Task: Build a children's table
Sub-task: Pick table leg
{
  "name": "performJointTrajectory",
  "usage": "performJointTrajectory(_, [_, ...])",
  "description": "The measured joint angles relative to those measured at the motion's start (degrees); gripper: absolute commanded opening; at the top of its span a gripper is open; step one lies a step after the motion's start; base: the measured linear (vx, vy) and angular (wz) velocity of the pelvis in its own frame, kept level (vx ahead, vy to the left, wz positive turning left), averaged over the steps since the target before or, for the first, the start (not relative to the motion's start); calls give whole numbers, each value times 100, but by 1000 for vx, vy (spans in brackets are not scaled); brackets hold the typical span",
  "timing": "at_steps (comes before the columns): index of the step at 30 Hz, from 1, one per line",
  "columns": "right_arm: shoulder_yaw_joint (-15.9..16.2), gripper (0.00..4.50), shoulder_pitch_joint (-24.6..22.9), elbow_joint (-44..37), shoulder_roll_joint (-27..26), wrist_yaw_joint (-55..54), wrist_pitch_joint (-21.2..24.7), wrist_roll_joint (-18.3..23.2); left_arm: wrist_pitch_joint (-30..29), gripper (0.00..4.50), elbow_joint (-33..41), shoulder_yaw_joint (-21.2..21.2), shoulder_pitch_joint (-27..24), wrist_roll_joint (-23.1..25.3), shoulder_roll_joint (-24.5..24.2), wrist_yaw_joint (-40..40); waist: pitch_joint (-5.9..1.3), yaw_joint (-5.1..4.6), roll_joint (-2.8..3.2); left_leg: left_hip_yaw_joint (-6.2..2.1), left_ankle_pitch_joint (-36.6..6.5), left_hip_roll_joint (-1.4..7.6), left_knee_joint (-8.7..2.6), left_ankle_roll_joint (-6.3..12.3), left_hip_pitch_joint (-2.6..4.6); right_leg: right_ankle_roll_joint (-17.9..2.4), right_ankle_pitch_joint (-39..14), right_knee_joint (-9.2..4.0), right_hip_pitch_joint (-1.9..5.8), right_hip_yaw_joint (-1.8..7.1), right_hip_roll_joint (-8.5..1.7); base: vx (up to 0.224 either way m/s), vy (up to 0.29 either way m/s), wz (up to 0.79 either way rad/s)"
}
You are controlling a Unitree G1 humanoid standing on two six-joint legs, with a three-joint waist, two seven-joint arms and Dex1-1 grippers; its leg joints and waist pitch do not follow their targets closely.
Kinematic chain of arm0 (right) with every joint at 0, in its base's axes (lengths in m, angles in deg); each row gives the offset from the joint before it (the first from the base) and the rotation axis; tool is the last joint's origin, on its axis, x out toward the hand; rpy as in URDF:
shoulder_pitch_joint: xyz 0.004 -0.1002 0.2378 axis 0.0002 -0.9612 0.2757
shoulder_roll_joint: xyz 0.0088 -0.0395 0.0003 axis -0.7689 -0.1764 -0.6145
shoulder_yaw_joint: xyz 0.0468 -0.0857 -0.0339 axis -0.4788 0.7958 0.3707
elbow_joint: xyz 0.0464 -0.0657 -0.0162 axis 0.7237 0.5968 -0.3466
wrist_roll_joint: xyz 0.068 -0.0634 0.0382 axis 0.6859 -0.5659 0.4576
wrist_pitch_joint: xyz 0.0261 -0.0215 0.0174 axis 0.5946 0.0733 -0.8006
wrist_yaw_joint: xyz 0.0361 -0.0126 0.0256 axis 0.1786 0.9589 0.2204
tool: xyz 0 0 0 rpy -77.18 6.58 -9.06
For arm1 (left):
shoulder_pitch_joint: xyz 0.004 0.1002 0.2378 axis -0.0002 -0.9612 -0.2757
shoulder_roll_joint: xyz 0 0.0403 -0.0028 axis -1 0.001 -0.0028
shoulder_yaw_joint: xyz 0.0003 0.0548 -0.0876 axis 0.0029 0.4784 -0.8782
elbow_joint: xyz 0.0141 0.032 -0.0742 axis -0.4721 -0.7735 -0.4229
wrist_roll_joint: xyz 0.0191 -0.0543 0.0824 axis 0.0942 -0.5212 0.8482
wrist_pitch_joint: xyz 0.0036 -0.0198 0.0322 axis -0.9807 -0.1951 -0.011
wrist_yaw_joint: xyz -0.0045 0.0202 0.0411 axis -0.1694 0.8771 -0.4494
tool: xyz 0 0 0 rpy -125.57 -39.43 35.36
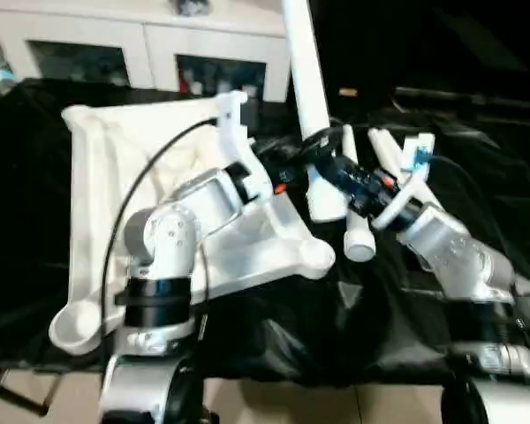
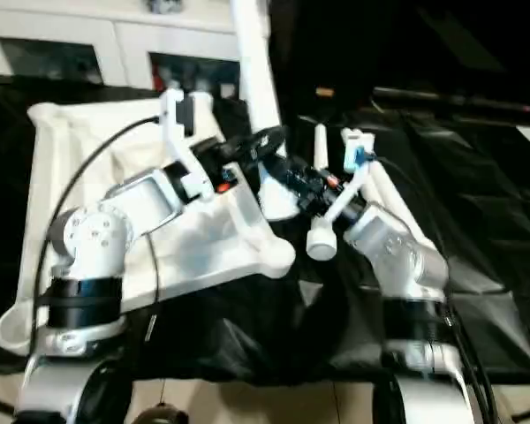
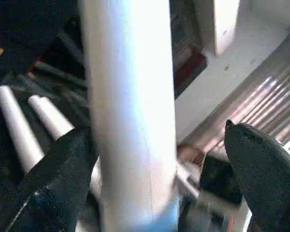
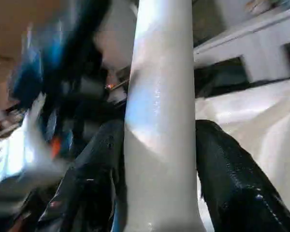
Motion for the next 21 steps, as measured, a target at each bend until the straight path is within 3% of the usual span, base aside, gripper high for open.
performJointTrajectory(9, [57,193,-25,-210,89,-76,153,-5,-76,450,16,-78,9,-145,72,289,2,1,-8,-1,2,11,-1,-4,-12,1,0,-17,3,-23,-2,0,0,0])
performJointTrajectory(11, [138,193,-108,-377,127,-88,152,-20,-76,416,16,-87,10,-129,64,458,2,5,-7,-1,4,26,-1,-6,-29,1,0,-28,2,-48,-2,0,0,0])
performJointTrajectory(15, [458,193,-123,-434,123,-429,-60,-480,-25,396,-19,-183,146,92,127,1122,4,0,-10,-1,13,48,-2,-20,-43,1,0,-31,2,-81,0,0,0,0])
performJointTrajectory(21, [488,193,-69,-422,-54,-1101,-513,-997,250,348,-74,-343,370,340,134,1737,4,-3,-10,0,18,55,-5,-27,-44,1,0,-31,5,-92,0,0,0,0])
